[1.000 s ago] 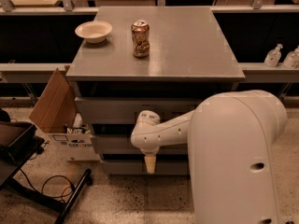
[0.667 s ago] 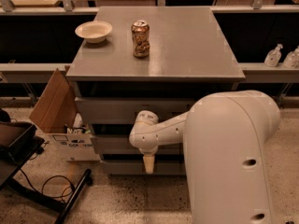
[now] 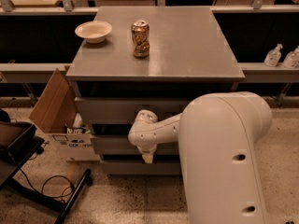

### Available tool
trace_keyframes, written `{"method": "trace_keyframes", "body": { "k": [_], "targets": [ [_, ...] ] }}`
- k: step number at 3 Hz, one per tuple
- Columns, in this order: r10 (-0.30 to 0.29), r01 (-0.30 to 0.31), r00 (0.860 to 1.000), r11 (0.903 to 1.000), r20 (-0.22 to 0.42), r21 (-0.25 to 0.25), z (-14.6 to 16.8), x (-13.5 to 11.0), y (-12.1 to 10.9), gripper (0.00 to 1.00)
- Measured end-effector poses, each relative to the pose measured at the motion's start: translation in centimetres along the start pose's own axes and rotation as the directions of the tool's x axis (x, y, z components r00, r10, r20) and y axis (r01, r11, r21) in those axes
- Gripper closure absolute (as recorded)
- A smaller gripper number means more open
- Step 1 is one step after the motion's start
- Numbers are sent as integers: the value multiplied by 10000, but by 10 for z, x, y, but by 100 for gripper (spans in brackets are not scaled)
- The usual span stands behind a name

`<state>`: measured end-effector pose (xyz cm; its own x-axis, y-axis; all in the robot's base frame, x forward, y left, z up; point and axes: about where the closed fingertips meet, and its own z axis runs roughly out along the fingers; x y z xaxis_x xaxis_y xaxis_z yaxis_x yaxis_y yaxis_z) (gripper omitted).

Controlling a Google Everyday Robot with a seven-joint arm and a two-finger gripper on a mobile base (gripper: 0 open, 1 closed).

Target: Open middle drawer

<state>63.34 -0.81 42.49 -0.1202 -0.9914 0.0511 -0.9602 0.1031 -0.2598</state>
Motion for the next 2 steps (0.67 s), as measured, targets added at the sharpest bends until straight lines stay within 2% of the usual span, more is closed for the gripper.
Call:
{"method": "trace_keyframes", "body": {
  "k": [1,2],
  "targets": [
    [84,-82,9999,9997,94,-239,6,-1,7,64],
    [84,-82,9999,9997,95,-239,-1,0,5,88]
  ]
}}
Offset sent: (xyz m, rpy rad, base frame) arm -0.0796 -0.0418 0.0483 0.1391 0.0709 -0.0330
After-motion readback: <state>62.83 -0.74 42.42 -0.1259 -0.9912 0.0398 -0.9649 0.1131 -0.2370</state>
